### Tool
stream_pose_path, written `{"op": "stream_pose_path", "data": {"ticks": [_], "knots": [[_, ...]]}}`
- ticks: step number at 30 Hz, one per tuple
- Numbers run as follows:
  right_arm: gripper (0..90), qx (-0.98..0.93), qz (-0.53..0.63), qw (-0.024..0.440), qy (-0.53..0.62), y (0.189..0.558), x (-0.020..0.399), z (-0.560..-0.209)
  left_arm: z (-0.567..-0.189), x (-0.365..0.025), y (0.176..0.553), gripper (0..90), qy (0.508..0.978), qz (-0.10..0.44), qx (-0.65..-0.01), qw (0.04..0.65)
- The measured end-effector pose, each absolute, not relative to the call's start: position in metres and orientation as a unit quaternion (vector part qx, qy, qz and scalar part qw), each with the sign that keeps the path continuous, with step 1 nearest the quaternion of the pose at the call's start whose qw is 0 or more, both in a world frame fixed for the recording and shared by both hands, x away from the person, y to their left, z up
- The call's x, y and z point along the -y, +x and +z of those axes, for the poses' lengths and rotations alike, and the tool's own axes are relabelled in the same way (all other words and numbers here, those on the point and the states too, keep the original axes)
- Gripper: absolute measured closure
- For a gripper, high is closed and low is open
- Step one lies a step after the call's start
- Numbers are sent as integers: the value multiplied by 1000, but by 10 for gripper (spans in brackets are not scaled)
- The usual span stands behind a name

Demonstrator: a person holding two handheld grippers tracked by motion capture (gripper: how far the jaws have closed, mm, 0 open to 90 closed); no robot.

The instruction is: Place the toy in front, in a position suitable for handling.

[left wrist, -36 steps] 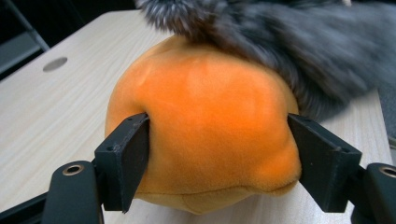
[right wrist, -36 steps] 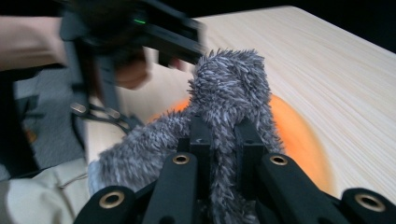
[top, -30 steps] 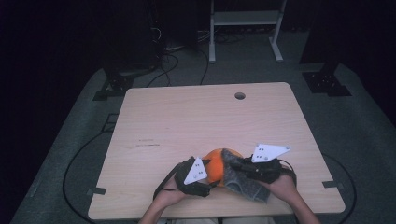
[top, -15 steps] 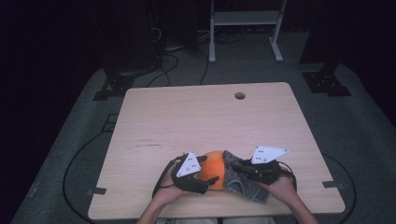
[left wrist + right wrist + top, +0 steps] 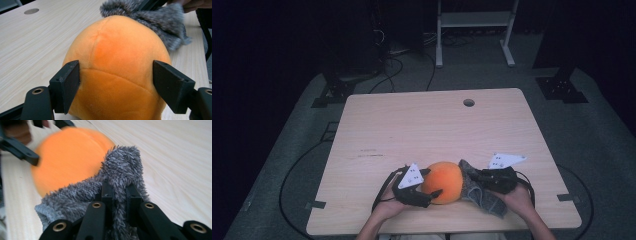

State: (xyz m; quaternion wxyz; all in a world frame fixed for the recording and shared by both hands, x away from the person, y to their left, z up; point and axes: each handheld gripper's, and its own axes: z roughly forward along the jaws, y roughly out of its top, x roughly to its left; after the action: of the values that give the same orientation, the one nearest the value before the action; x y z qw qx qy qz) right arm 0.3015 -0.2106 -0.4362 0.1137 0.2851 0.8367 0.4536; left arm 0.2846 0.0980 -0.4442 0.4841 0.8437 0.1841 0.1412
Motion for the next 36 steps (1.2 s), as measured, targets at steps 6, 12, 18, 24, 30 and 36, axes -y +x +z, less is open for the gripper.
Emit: {"op": "stream_pose_path", "data": {"ticks": [6,12,18,24,30,36], "knots": [[802,-820,508,93,247,292,205,-423,-445,-102,285,232,846,138,-188,479],[803,-827,481,82,278,302,209,-440,-445,-103,285,231,847,137,-191,477],[802,-825,487,77,276,301,216,-435,-446,-100,283,226,847,141,-189,477],[802,-822,511,74,239,296,203,-423,-446,-97,281,227,849,144,-180,476],[802,-830,471,75,287,305,219,-439,-444,-96,281,224,848,146,-177,478],[801,-815,528,76,226,292,203,-407,-441,-82,273,239,850,167,-149,476]]}}
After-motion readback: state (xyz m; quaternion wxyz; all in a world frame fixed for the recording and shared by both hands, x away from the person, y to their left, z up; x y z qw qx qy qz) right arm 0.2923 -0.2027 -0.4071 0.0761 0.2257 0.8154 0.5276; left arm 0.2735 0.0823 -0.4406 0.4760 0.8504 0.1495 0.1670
